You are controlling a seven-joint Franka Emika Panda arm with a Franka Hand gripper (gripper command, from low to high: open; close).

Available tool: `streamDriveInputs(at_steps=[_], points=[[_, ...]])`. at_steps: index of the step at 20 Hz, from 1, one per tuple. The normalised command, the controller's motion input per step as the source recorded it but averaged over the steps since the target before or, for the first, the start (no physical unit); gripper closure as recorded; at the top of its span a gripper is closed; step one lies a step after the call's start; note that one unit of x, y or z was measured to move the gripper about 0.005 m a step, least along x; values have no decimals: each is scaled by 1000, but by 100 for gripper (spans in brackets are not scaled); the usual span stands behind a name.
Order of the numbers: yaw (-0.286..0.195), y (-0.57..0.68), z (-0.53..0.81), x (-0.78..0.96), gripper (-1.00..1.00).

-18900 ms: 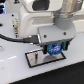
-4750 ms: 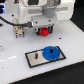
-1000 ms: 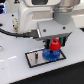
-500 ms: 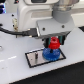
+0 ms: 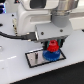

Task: Insert the blue gear onto the right peg, followed by the red gear

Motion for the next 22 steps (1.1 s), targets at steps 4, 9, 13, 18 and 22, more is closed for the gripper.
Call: streamDriveInputs(at_steps=[4, 9, 13, 18, 22], points=[[0, 1, 85, 206, 100], [0, 0, 223, 362, 100], [0, -11, 254, 183, 100], [0, -12, 231, 228, 100], [0, -51, 83, 188, 100]])
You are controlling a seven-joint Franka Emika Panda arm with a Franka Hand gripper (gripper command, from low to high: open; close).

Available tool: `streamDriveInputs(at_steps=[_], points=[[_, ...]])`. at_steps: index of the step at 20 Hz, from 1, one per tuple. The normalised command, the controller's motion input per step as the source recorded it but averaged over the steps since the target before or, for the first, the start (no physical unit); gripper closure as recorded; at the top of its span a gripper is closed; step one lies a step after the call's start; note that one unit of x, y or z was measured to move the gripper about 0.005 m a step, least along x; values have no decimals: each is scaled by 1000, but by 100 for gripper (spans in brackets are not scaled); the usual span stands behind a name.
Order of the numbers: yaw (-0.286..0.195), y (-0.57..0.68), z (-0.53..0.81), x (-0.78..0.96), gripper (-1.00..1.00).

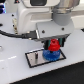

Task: Insert the blue gear onto the right peg, followed by the red gear

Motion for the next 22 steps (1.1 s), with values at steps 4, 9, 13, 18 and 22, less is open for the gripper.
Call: streamDriveInputs(at_steps=[4, 9, 13, 18, 22], points=[[0, -49, 1, 194, 100], [0, -38, -39, 174, 100], [0, -100, -114, 241, 100], [0, -45, -127, 191, 100], [0, -20, -62, 220, 100]])
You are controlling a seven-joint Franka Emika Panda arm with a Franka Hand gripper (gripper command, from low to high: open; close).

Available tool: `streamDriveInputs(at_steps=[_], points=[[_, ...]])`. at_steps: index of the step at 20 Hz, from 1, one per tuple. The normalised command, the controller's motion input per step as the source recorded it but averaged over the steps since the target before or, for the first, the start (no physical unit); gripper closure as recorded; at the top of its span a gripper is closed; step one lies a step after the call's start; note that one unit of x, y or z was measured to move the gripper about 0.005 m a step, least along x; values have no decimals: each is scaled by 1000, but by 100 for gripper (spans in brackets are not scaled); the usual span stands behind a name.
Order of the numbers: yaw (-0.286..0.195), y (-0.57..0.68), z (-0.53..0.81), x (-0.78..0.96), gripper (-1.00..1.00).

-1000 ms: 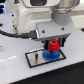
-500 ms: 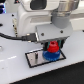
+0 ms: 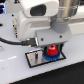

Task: Insert the blue gear onto the right peg, followed by the red gear

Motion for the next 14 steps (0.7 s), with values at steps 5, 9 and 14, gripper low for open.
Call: streamDriveInputs(at_steps=[5, 9, 14], points=[[0, 4, 8, 113, -100], [0, 72, 289, 49, -100], [0, 91, 352, 22, -100]])
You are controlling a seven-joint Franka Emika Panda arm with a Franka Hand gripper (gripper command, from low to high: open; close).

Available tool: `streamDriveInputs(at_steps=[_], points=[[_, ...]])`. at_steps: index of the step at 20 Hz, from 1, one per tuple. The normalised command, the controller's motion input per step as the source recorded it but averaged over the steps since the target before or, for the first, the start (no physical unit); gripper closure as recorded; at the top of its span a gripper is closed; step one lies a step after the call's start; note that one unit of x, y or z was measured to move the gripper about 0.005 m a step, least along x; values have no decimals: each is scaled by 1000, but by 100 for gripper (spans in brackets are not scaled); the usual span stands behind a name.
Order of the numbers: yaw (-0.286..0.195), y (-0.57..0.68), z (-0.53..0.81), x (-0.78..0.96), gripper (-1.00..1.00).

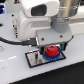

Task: Insert the blue gear onto the right peg, followed by the red gear

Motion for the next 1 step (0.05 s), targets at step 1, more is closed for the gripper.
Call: streamDriveInputs(at_steps=[1], points=[[0, 26, 535, 21, -100]])
